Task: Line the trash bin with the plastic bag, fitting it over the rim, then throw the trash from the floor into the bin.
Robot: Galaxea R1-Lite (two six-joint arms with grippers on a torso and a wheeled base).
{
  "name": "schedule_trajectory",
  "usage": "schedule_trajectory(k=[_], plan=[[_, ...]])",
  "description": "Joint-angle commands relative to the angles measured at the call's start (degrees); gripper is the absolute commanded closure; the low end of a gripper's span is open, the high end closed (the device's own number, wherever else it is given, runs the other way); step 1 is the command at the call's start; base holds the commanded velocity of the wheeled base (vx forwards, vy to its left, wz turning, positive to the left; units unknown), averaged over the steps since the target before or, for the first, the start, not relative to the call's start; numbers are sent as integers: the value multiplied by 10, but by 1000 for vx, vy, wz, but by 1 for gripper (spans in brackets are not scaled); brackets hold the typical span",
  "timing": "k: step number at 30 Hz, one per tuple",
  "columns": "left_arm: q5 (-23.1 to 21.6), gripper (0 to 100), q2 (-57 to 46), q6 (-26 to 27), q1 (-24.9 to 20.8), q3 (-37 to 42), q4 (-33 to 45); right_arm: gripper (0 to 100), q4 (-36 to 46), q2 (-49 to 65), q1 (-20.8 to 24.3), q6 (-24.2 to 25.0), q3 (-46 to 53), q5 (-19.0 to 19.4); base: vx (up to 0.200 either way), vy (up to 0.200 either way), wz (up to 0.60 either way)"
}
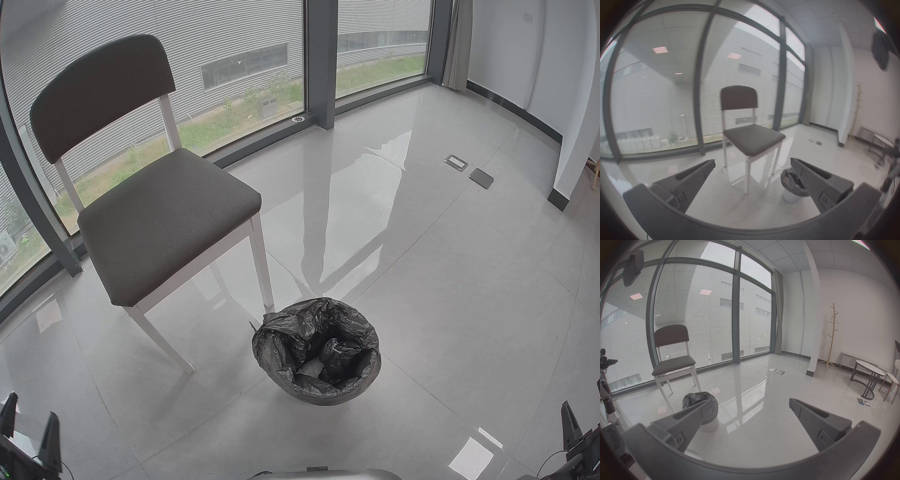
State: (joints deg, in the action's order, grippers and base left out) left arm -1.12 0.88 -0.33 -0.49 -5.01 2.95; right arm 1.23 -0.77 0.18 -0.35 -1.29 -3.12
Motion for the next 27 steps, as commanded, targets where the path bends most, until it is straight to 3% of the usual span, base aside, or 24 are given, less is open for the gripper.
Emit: schedule_trajectory(k=[1, 27], plan=[[-23, 0, 3, 20, 0, 43, -12, 0, -6, 6, 0, -1, 10, 4, 0, 0, 0], [-18, 0, -7, 14, 3, 45, -17, 0, -9, 5, 0, 3, 11, 6, 0, 0, 0]])
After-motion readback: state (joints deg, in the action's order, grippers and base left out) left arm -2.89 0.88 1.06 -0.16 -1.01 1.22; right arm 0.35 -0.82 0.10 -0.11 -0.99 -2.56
